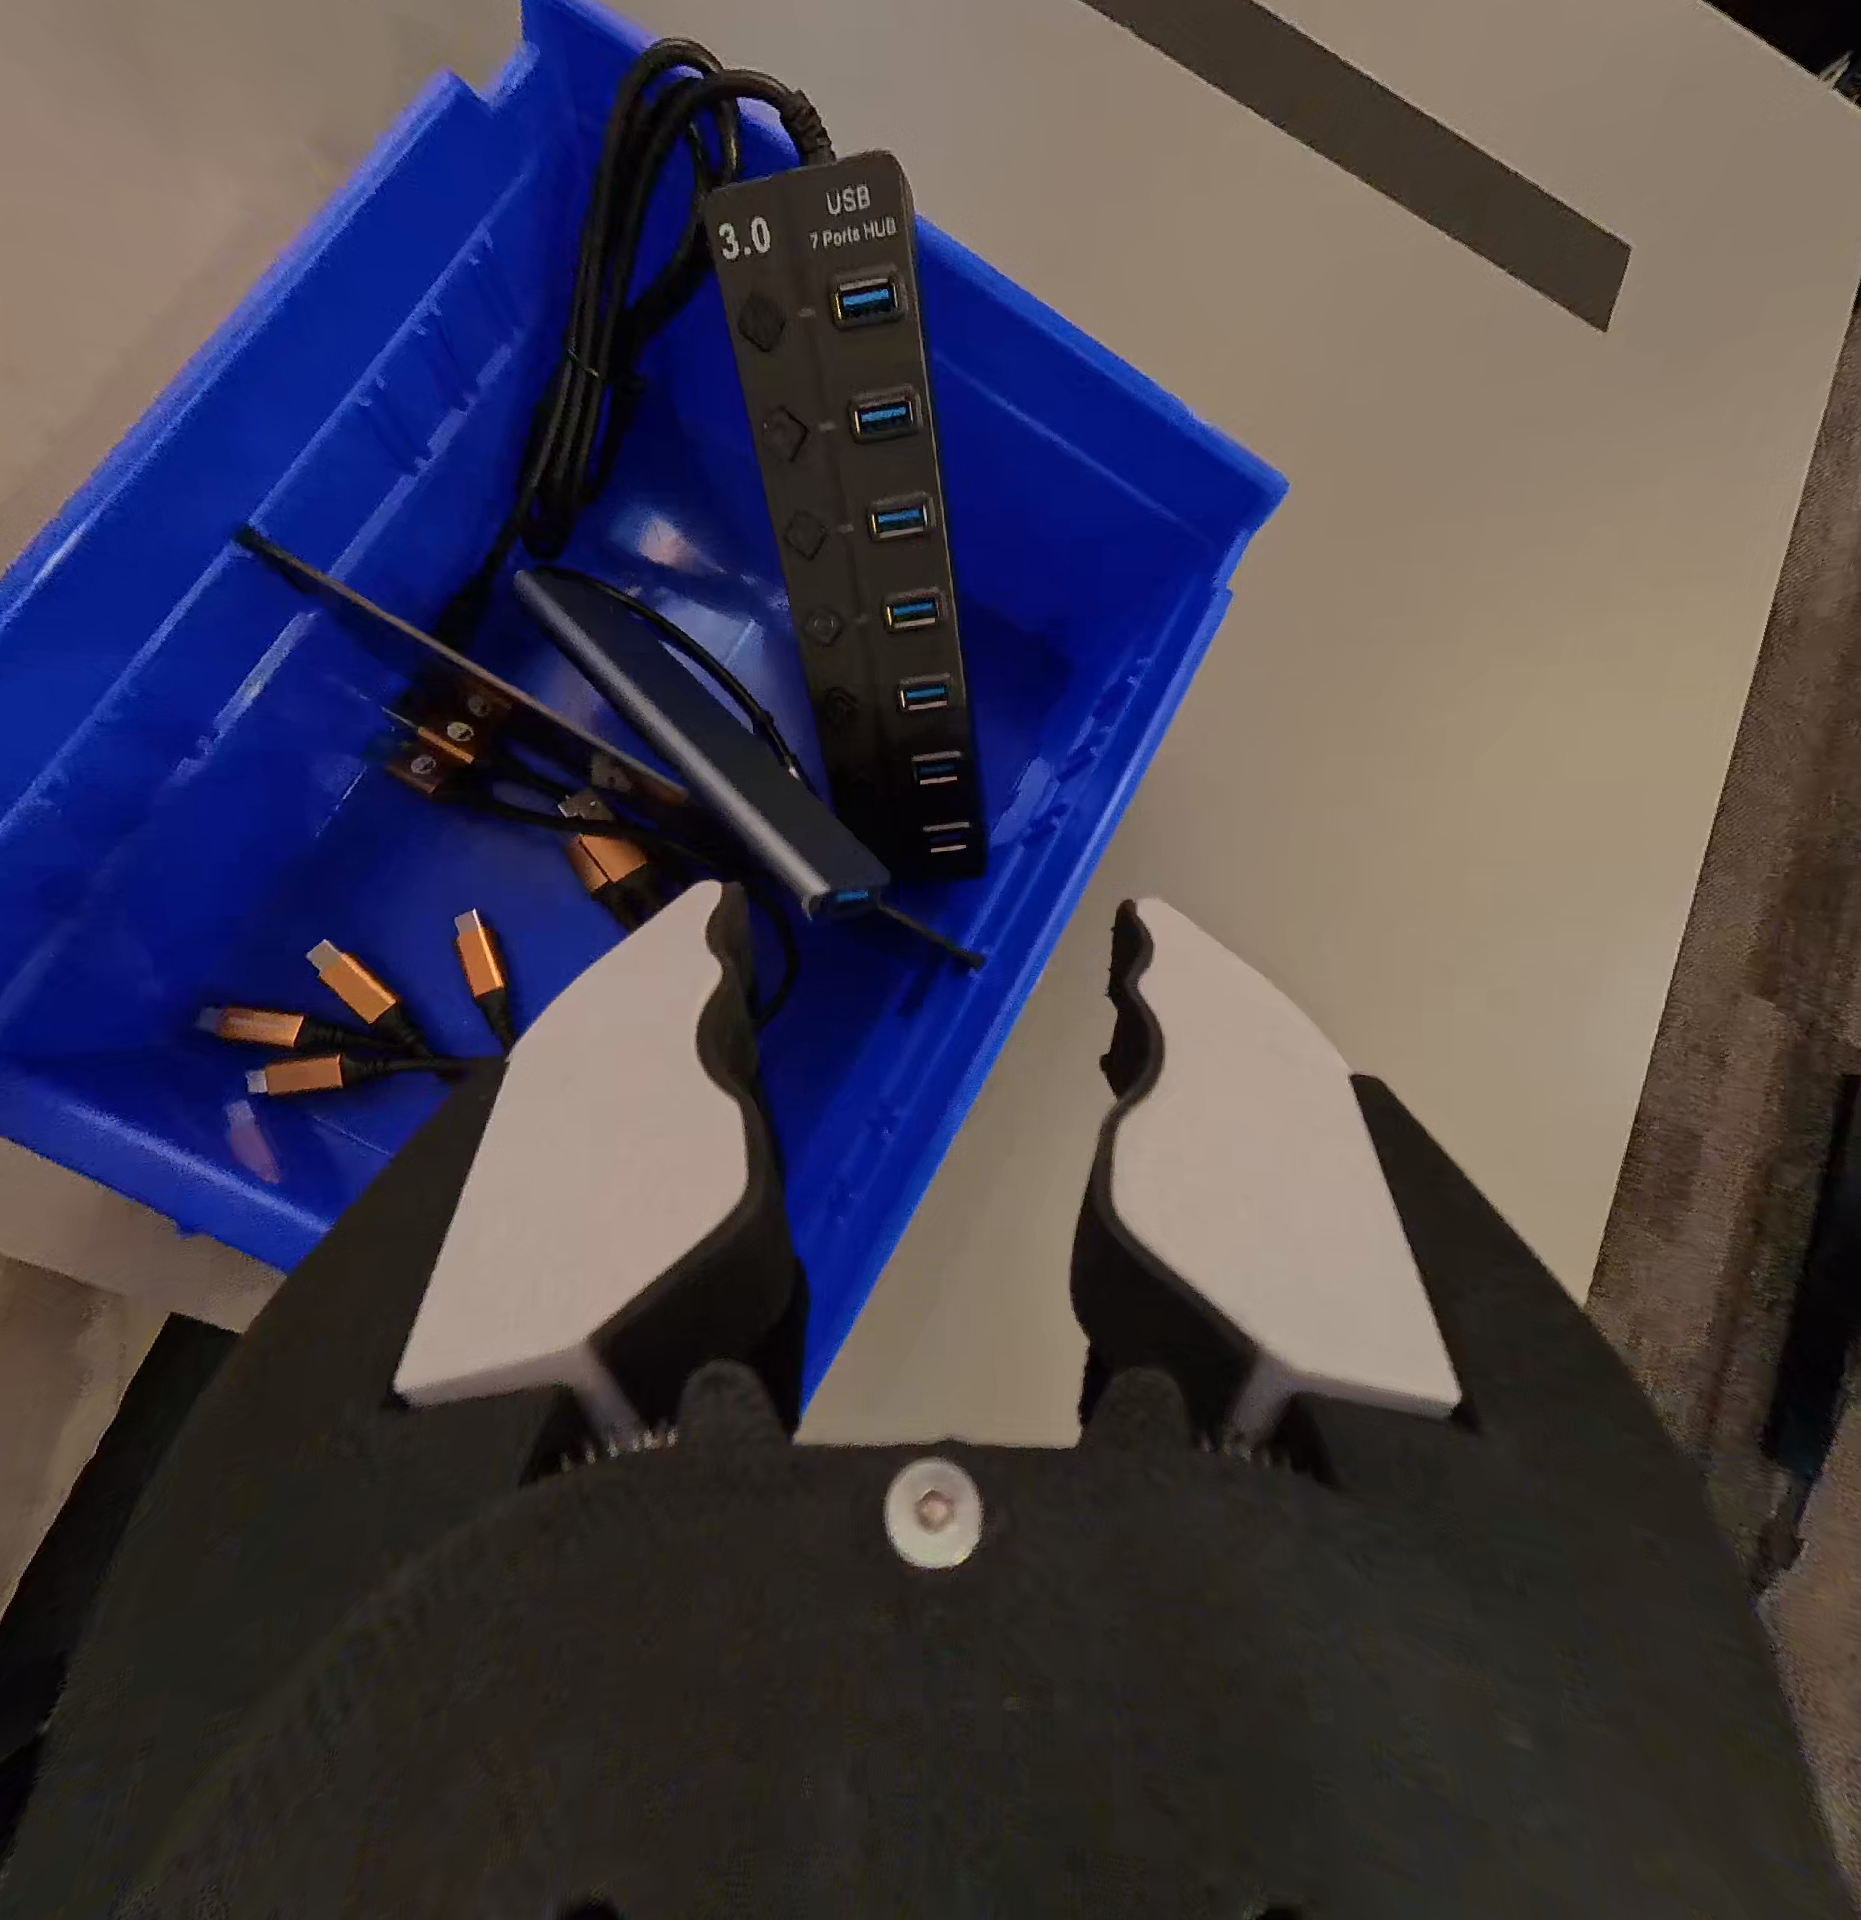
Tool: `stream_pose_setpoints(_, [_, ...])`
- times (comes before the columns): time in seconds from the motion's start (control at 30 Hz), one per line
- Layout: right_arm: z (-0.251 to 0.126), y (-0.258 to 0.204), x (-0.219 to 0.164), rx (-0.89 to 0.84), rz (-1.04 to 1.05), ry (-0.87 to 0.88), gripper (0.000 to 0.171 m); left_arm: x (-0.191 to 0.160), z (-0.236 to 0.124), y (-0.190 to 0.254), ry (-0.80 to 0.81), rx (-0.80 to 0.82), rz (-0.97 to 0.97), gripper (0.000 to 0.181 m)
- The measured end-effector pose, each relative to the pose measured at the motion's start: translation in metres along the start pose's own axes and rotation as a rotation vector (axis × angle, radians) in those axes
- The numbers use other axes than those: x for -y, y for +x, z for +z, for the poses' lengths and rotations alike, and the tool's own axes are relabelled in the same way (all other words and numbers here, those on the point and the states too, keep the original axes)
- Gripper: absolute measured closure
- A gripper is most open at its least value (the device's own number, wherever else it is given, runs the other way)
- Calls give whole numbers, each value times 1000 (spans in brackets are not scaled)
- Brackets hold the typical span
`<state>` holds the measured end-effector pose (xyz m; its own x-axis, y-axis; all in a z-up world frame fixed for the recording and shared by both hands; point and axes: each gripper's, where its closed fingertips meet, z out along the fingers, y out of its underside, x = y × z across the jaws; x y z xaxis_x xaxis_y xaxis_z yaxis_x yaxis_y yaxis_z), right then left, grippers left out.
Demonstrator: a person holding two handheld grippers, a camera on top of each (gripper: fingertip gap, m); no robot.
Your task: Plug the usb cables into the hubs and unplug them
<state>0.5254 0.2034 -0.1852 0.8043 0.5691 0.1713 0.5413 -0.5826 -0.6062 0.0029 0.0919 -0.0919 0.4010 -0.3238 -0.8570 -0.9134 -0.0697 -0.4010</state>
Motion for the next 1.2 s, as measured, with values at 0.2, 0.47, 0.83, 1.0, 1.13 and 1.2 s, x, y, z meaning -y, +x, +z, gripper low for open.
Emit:
stream_pose_setpoints(0.2, [-2,1,-24,16,41,9,101,-80,-8,-5,-177,57,-94,126])
stream_pose_setpoints(0.47, [6,-4,-51,38,69,-16,94,-160,-30,-20,-290,104,-377,116])
stream_pose_setpoints(0.83, [16,-14,-66,100,116,2,95,-224,-48,4,-386,59,-637,111])
stream_pose_setpoints(1.0, [25,-23,-70,115,108,-14,104,-229,-39,34,-364,-68,-798,109])
stream_pose_setpoints(1.13, [38,-30,-76,120,96,-47,110,-223,-30,48,-295,-156,-916,108])
stream_pose_setpoints(1.2, [43,-31,-79,111,94,-57,117,-222,-29,52,-272,-191,-992,108])
